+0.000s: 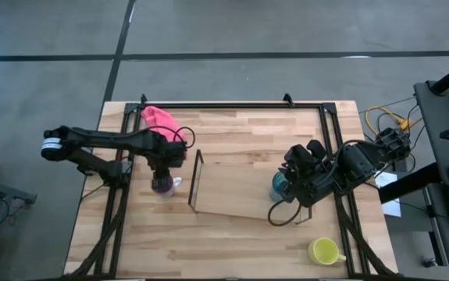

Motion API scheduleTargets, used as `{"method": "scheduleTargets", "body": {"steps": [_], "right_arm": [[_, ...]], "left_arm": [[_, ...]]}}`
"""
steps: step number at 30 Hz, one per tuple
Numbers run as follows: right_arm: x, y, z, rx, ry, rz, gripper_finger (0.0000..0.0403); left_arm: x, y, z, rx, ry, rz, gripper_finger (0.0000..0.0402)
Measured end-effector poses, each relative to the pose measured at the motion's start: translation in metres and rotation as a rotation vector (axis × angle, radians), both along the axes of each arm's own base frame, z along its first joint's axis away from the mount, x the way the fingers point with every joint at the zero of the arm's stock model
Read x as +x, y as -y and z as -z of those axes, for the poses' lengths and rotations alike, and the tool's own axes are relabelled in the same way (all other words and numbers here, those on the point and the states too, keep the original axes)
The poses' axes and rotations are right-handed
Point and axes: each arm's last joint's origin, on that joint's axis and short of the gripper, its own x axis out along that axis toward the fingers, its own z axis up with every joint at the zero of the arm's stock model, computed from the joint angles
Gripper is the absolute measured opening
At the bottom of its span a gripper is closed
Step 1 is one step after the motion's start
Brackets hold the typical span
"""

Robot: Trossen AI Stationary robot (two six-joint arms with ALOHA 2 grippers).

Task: Stack small to large cups/mugs on shelf
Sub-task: Put purple mug on the shelf

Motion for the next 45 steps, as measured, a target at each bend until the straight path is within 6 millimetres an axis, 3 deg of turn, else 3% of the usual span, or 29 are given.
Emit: {"method": "scheduleTargets", "body": {"steps": [7,14,33,45], "right_arm": [[0.0,0.0,0.0,0.0,0.0,0.0,0.0068],[0.0,0.0,0.0,0.0,0.0,0.0,0.0068],[0.0,0.0,0.0,0.0,0.0,-0.001,0.0068],[0.0,0.0,0.0,0.0,0.0,0.0,0.0068]], "left_arm": [[-0.0018,0.0003,0.0091,0.005,-0.022,0.002,0.0074],[0.0004,0.0002,0.0069,0.012,0.031,0.006,0.0007],[0.0024,0.0002,0.0083,0.005,0.033,0.001,0.0004],[0.0044,0.0015,0.0116,-0.02,0.053,0.006,0.0031]]}}
